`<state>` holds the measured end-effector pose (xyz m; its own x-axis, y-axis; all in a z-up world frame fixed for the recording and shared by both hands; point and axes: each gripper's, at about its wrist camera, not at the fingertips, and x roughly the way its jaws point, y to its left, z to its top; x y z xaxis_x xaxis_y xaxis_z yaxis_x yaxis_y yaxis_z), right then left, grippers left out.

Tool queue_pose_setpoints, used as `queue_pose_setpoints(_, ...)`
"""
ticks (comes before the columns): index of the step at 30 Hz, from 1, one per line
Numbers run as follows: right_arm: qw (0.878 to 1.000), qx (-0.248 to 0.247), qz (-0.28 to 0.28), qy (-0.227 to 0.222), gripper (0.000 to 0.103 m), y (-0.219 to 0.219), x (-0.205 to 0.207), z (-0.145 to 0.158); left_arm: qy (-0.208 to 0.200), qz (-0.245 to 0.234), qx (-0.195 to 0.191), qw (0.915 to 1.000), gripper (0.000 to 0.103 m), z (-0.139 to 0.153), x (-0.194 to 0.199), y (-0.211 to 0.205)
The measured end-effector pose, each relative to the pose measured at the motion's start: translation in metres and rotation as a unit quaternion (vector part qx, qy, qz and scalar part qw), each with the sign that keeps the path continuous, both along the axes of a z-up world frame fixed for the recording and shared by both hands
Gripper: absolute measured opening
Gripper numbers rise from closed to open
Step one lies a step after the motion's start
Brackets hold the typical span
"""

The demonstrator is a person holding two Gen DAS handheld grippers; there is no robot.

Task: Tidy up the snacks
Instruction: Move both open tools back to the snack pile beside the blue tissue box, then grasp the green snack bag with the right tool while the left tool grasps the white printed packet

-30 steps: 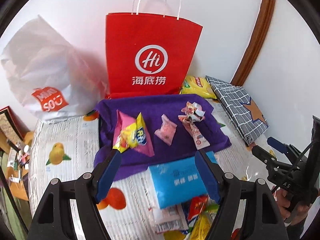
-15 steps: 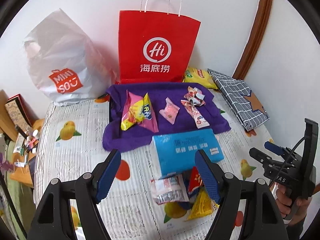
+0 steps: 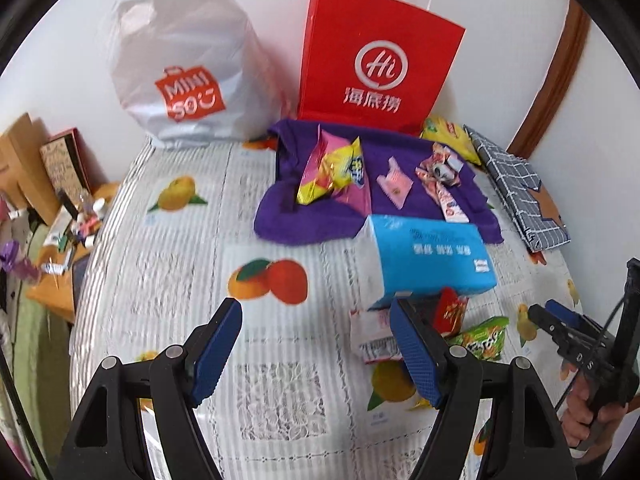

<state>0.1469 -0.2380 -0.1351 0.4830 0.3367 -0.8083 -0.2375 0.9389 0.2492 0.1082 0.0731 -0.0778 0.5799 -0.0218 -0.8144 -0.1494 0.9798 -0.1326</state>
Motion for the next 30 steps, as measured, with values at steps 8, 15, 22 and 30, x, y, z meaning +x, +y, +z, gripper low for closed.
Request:
queue_pose_setpoints(8, 0.997, -0.014, 0.080, 0.000, 0.068, 0.047, -0.010, -0.022, 0.007, -0.014, -0.004, 0.9999, 0.075, -0.006, -0.006, -0.004)
queue_pose_setpoints(15, 0.995, -0.028, 0.097, 0.017, 0.068, 0.061, -0.003, -0.047, 0.017, -0.018, -0.005, 0.9997, 0.075, -0.015, -0.007, -0.004)
queue_pose_setpoints(22, 0.994, -0.038, 0.105, 0.004, 0.055, 0.059, -0.004, -0.051, 0.043, -0.028, -0.022, 0.9984, 0.075, -0.035, 0.003, -0.016)
queue_pose_setpoints(30, 0.996, -0.021, 0.084, -0.011, 0.053, 0.033, -0.012, -0.031, 0.069, -0.056, -0.045, 0.9950, 0.075, -0.058, 0.029, -0.044)
